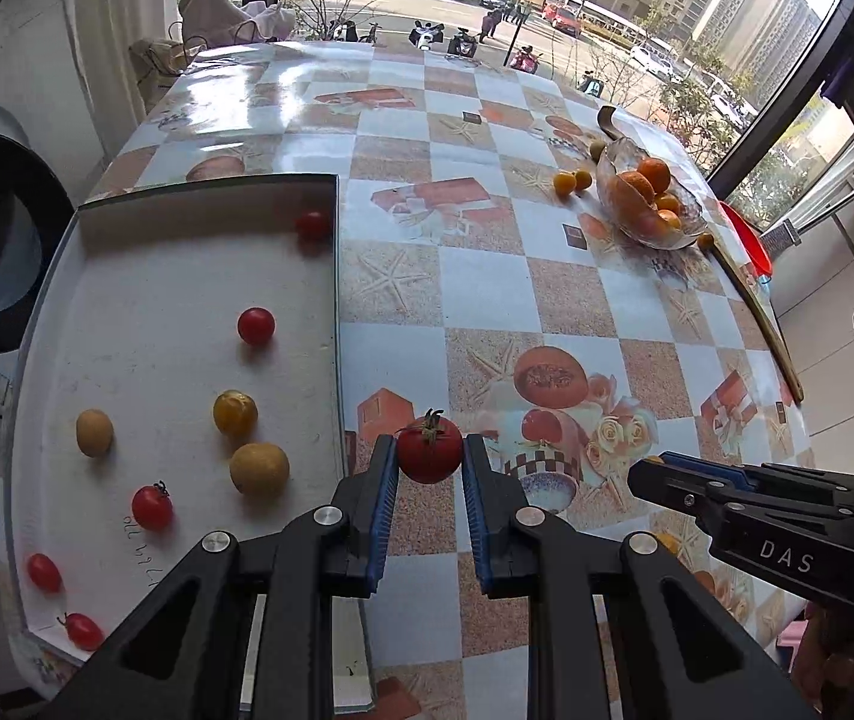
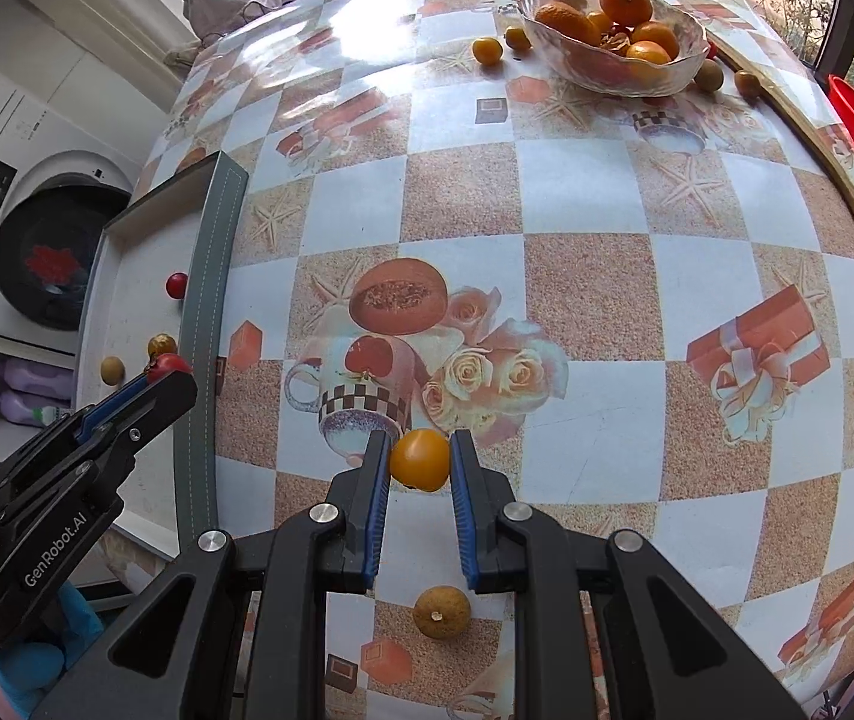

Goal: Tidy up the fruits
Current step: 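Carry both held tomatoes over the white tray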

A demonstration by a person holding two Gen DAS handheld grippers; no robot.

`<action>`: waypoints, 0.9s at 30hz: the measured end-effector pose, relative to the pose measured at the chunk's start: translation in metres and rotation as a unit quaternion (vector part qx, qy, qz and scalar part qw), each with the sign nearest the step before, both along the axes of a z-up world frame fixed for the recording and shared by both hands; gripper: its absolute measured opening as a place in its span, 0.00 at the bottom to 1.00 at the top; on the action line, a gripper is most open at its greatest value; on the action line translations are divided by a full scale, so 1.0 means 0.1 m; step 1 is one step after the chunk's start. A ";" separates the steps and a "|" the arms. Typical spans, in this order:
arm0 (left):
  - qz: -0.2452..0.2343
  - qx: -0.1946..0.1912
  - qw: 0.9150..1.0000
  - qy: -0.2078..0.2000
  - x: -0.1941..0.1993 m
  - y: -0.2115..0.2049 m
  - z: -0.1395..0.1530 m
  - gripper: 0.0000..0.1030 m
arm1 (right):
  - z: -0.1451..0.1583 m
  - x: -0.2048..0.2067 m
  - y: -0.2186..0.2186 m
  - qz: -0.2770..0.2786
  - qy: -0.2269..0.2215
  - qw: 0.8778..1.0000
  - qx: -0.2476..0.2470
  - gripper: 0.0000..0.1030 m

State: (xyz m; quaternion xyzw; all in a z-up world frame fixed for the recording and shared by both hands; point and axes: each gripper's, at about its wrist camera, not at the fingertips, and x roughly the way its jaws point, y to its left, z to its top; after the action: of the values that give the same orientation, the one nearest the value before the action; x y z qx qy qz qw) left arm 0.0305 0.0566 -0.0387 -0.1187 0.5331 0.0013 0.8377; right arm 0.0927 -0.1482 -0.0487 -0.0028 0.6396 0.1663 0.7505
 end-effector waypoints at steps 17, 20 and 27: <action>0.097 0.042 0.994 -0.017 0.05 1.20 0.08 0.22 | 0.00 0.39 1.36 0.090 -0.018 0.995 0.034 0.21; 0.104 0.050 0.993 -0.015 0.16 1.36 0.03 0.22 | -0.03 0.50 1.59 0.099 -0.020 0.994 0.036 0.21; 0.102 0.069 0.992 0.005 0.40 1.55 -0.19 0.22 | -0.17 0.71 1.96 0.109 -0.017 0.993 0.031 0.21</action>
State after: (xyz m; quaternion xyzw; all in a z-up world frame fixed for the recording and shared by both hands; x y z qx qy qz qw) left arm 0.0703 0.2119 -0.0579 -0.1145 0.5210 0.1244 0.8366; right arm 0.1634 0.0482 -0.0661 -0.0521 0.6169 0.2668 0.7386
